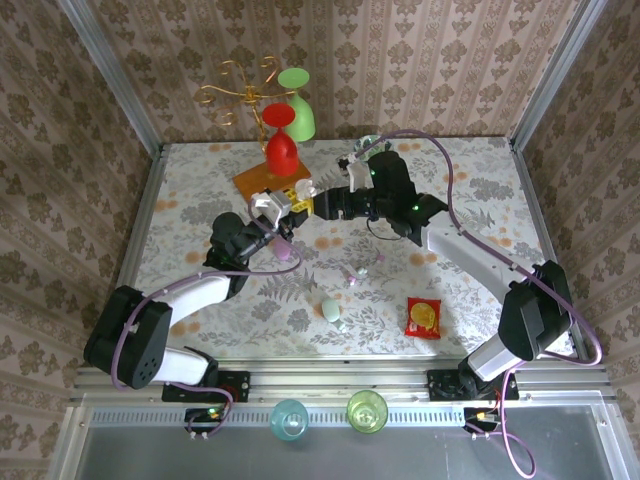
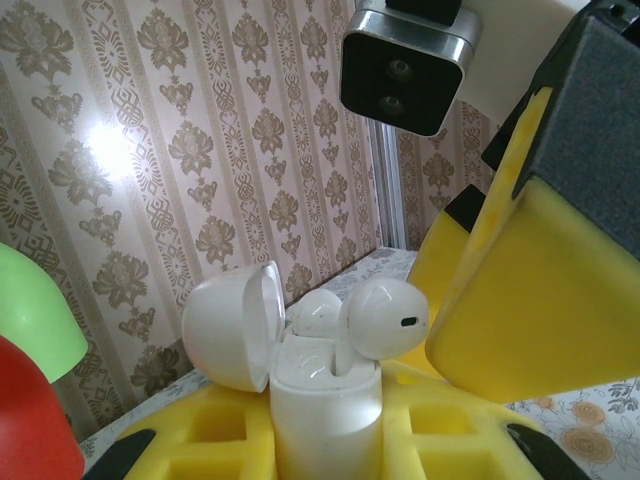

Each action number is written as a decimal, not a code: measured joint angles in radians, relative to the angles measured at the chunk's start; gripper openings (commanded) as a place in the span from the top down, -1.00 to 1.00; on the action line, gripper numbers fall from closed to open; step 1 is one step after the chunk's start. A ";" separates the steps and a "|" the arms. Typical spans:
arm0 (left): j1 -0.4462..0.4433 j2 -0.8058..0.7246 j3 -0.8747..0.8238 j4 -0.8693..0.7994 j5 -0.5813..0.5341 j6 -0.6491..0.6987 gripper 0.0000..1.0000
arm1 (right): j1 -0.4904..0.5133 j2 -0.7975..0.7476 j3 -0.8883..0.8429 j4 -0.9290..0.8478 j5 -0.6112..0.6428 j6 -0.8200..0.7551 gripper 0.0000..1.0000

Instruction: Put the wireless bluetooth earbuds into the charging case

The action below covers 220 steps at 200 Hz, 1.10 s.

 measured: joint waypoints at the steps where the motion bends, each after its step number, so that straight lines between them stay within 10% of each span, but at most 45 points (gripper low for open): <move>1: 0.000 0.000 0.000 0.000 0.000 0.000 1.00 | 0.000 0.000 0.000 0.000 0.000 0.000 -0.21; 220: 0.003 0.000 0.000 0.006 0.044 -0.002 1.00 | -0.031 -0.037 -0.037 0.039 -0.012 0.019 -0.19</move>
